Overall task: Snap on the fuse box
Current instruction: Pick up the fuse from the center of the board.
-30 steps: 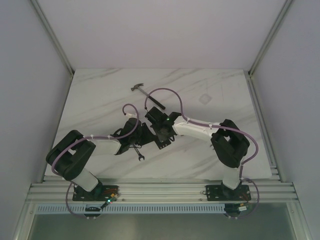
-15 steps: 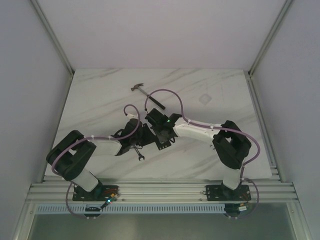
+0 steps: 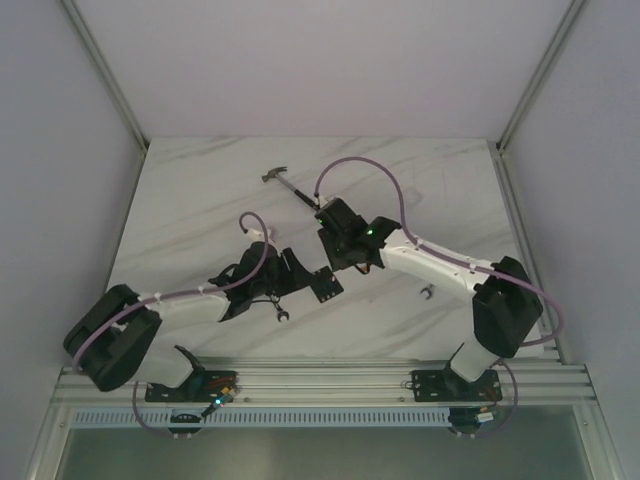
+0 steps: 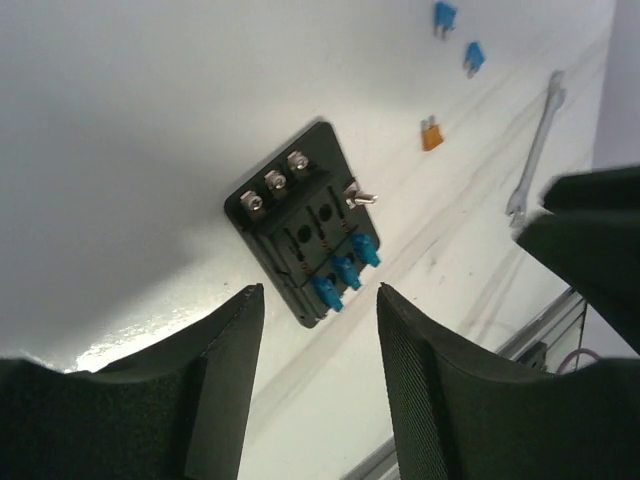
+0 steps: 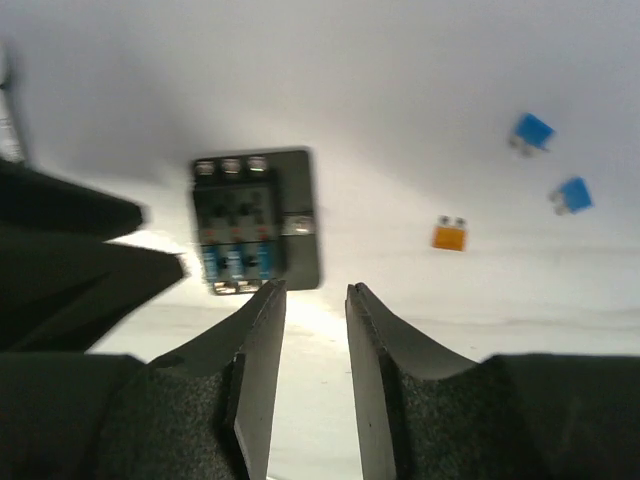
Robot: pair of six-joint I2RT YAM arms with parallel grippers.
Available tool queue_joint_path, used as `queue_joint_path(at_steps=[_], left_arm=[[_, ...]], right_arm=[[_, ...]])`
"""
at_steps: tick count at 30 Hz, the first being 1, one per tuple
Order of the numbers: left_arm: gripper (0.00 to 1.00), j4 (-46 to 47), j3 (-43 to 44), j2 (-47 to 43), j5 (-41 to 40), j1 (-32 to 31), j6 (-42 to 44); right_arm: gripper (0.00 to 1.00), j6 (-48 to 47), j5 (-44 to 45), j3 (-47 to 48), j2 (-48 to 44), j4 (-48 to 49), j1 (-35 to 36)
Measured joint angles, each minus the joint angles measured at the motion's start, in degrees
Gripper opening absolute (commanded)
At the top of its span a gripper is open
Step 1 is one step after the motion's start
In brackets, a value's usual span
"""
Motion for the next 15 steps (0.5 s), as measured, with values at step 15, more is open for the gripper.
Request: queue_joint_path(at_steps=[15], left_arm=[[0.97,-8.15,-0.72,-11.96,-5.68,2.8,4.0]], right_arm=[[0.54,-2.27,0.48,-9.09,2.56,3.69,-11.13]])
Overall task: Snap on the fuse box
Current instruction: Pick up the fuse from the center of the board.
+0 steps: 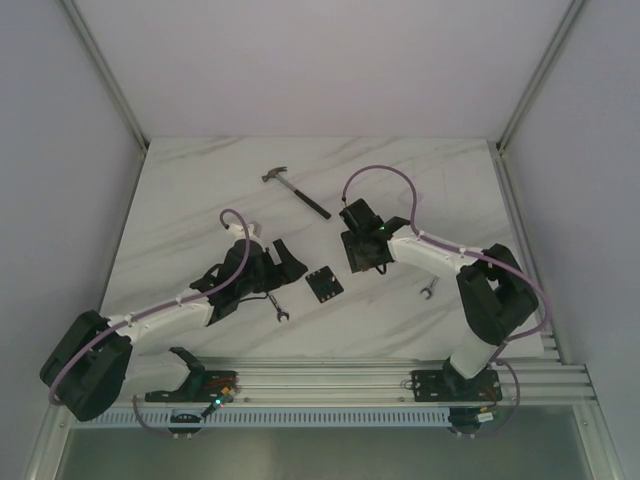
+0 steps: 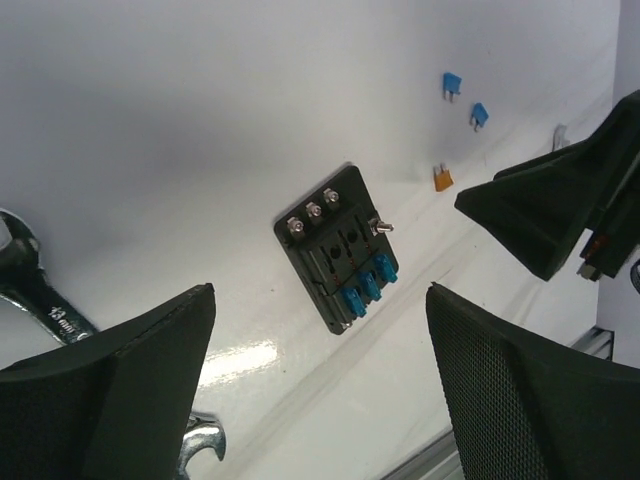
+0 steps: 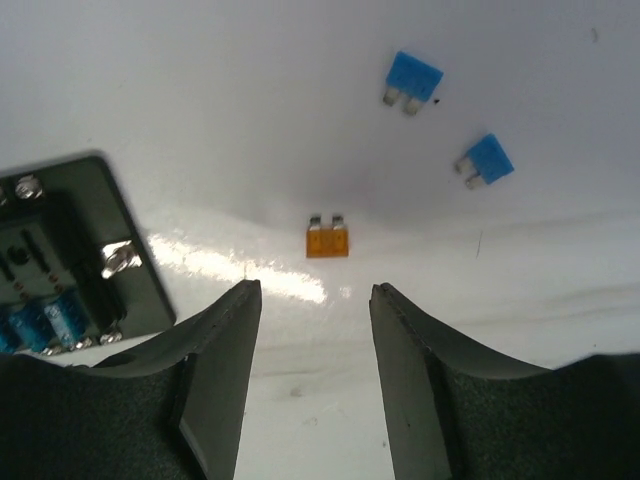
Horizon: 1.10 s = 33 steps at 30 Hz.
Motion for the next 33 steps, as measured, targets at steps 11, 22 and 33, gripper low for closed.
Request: queue_joint_path(at_steps=[11,22,33], left_arm=[[1.0,-2.1,-0.11,-0.46,-0.76,1.2,1.25],[1.0,-2.89,-0.15,-0.46,-0.87,1.51,1.25],[1.0,-2.89,-0.17,-0.46,-0.85,1.51,1.22]], right_arm=[[0.47,-0.85,-2.12,-0.44,5.62,3.89,-2.21],[0.43,-0.83,-3.91,-1.03,5.9,4.81,-2.47],[0.34,-0.55,-3.82,-1.44,5.68,5.25,-2.93]])
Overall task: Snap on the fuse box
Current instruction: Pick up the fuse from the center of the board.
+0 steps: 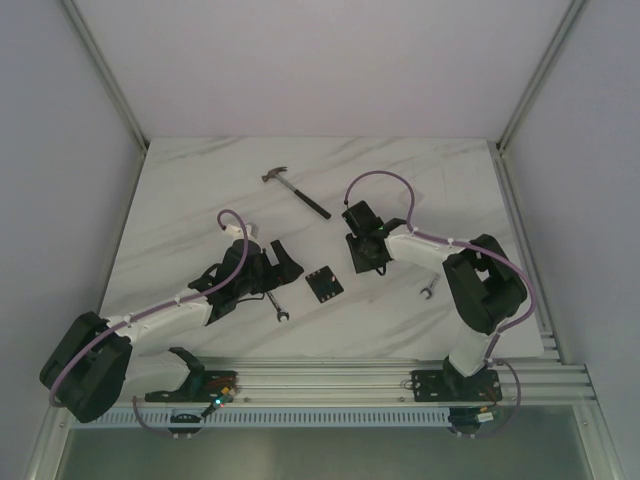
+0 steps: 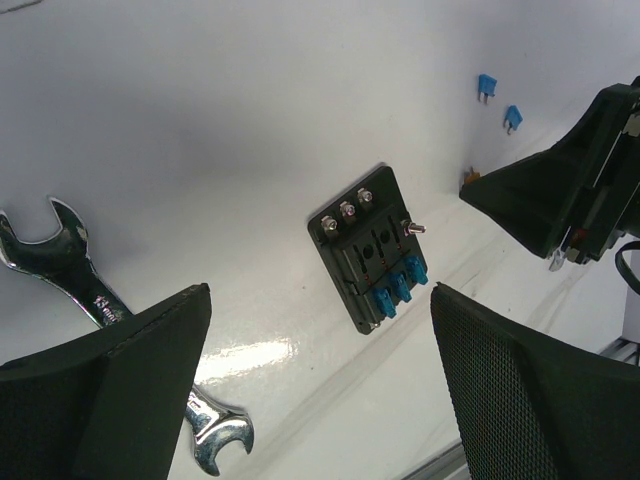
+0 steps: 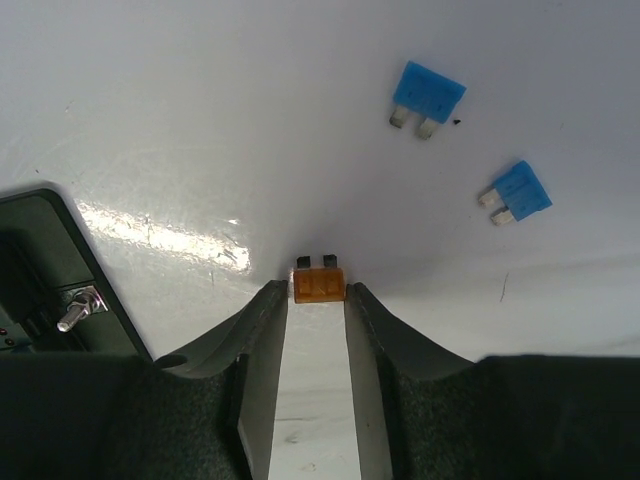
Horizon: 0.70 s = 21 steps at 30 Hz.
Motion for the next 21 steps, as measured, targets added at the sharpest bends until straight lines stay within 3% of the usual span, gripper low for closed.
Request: queue_joint_path(at_steps=[12,21], left_arm=[[1.0,-0.48,0.0,-2.01,0.48,0.02,-0.04],[0.9,-0.48,0.22,-3.54,3.04,0.46,-0.26]], right_arm=[[0.24,-0.55,0.15,-1.16,-1.18,0.5,0.79],[0.22,-3.32,-2.47,-1.92,-8.26,1.09,5.09]])
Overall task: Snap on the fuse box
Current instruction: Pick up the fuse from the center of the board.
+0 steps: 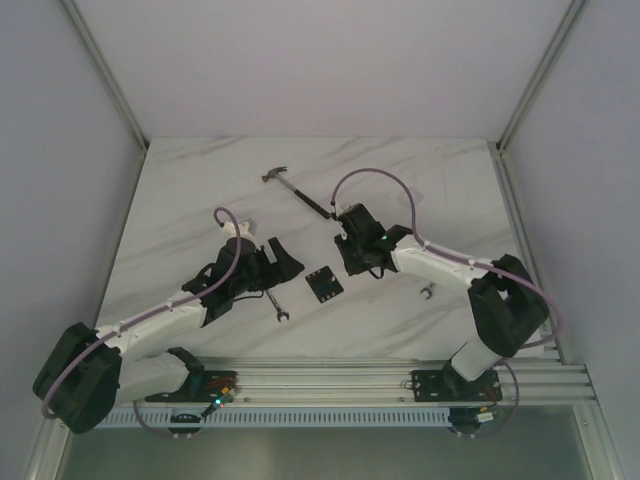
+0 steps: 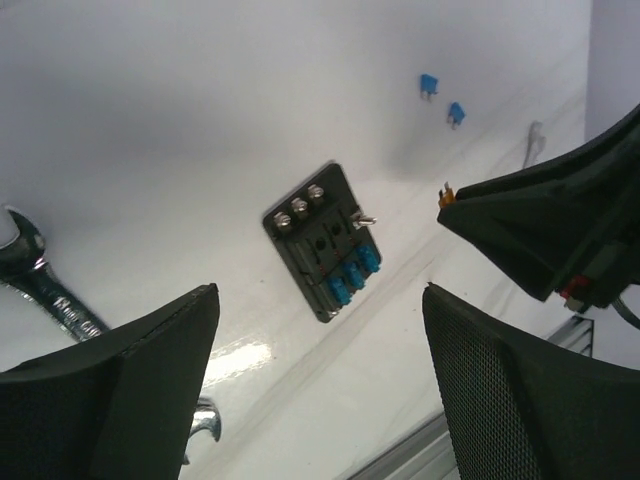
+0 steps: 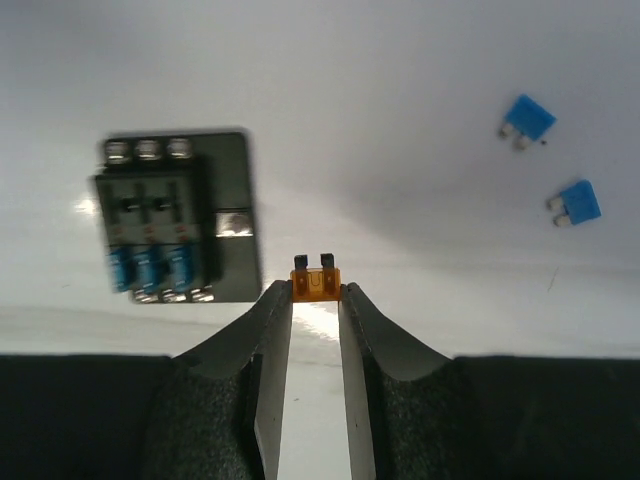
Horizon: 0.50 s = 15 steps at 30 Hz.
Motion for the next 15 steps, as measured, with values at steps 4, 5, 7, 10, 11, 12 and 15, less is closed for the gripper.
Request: queue_joint_path(at_steps=[4,5,7,10,11,12,15], left_arm=[[0.85,0.07,1.57,-0.55,1.55,0.39,-0.2],[0.84,0.15,2.03,-0.61,1.97,0.44,-0.26],[0.81,0.87,2.73,-0.76,2.93,0.46,-0.61],[0.76,2.1,3.21,-1.01,4.61,0.55,-1.51],[0.74,2.54,3.23,-1.07,5.11,0.55,-1.86],[0.72,2.95,3.26,-1.09,5.62,0.55,-2.32],[0.66,3.61,3.26,-1.31,6.43,0.55,-3.26]], right_arm=[[0.21,-1.81,-2.08,0.0,-4.83,1.97,2.36],[0.21,-2.38,-2.6,-0.02,-6.05,2.64,3.04],[0.21,-3.45,-3.72,-0.02,-8.09,4.28,4.39],[0.21,-5.07,-5.38,-0.04,-10.25,6.84,6.47],[0.21,-5.57,-5.88,-0.04,-10.67,7.61,7.08],[0.21,-6.08,-6.38,-0.04,-10.97,8.31,7.65],[0.21,-7.39,-7.69,-0.22,-11.37,10.45,9.22]])
